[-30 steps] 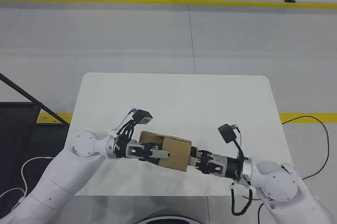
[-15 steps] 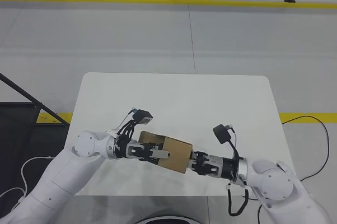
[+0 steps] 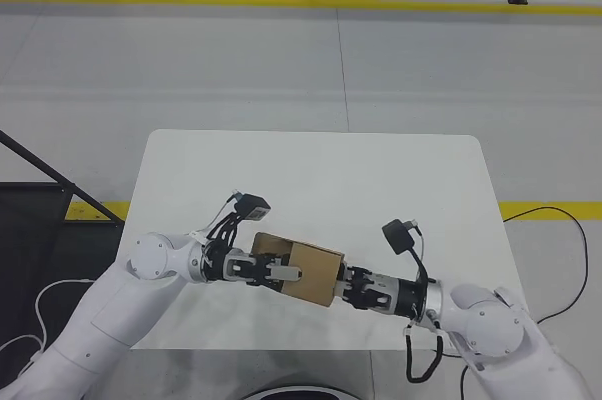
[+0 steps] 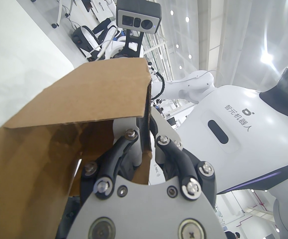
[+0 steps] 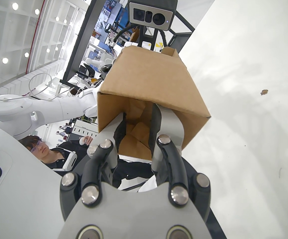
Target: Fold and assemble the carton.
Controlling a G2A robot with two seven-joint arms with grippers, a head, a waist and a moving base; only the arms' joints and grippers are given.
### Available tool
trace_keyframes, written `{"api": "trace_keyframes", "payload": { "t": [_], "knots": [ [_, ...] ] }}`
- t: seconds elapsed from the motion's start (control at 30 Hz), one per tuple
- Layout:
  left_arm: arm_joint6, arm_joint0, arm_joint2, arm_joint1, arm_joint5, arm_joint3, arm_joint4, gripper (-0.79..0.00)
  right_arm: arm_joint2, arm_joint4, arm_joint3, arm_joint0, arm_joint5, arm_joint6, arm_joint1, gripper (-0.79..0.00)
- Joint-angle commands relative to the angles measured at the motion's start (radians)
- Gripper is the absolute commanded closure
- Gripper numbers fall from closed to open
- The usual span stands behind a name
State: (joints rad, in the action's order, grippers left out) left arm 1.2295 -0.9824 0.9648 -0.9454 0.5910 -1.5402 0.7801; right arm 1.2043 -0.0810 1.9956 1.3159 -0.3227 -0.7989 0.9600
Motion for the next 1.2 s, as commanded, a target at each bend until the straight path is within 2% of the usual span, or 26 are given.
{"api": "trace_keyframes", "payload": {
  "t": [0.0, 0.53, 0.8, 0.83, 0.9, 0.97, 1.0, 1.03, 1.17],
  "knots": [
    [0.000, -0.001, 0.002, 0.001, 0.000, 0.000, 0.000, 0.000, 0.013, 0.000, 0.006, 0.011, -0.003, -0.002, -0.002, -0.366],
    [-0.004, 0.000, 0.004, 0.003, 0.003, 0.010, 0.002, 0.000, 0.146, -0.028, 0.047, 0.114, -0.042, 0.010, -0.017, -0.382],
    [-0.005, 0.001, 0.010, 0.005, 0.005, 0.016, 0.001, 0.000, 0.245, -0.051, 0.075, 0.181, -0.147, -0.003, -0.027, -0.372],
    [-0.005, 0.001, 0.011, 0.005, 0.005, 0.018, 0.000, 0.000, 0.254, -0.050, 0.080, 0.188, -0.170, -0.013, -0.028, -0.357],
    [-0.004, 0.005, 0.014, 0.006, 0.004, 0.019, -0.014, 0.000, 0.270, -0.044, 0.086, 0.202, -0.211, -0.031, -0.031, -0.228],
    [-0.009, 0.011, 0.019, 0.008, 0.009, 0.021, -0.049, 0.000, 0.285, -0.034, 0.089, 0.213, -0.239, -0.039, -0.033, -0.151],
    [-0.013, 0.014, 0.021, 0.010, 0.013, 0.021, -0.068, 0.000, 0.291, -0.027, 0.091, 0.217, -0.250, -0.042, -0.034, -0.025],
    [-0.016, 0.017, 0.022, 0.011, 0.016, 0.017, -0.086, 0.000, 0.296, -0.021, 0.091, 0.221, -0.259, -0.043, -0.034, 0.000],
    [-0.035, 0.027, 0.037, 0.018, 0.035, 0.010, -0.170, 0.000, 0.312, 0.013, 0.094, 0.233, -0.270, -0.042, -0.037, 0.000]
  ]
}}
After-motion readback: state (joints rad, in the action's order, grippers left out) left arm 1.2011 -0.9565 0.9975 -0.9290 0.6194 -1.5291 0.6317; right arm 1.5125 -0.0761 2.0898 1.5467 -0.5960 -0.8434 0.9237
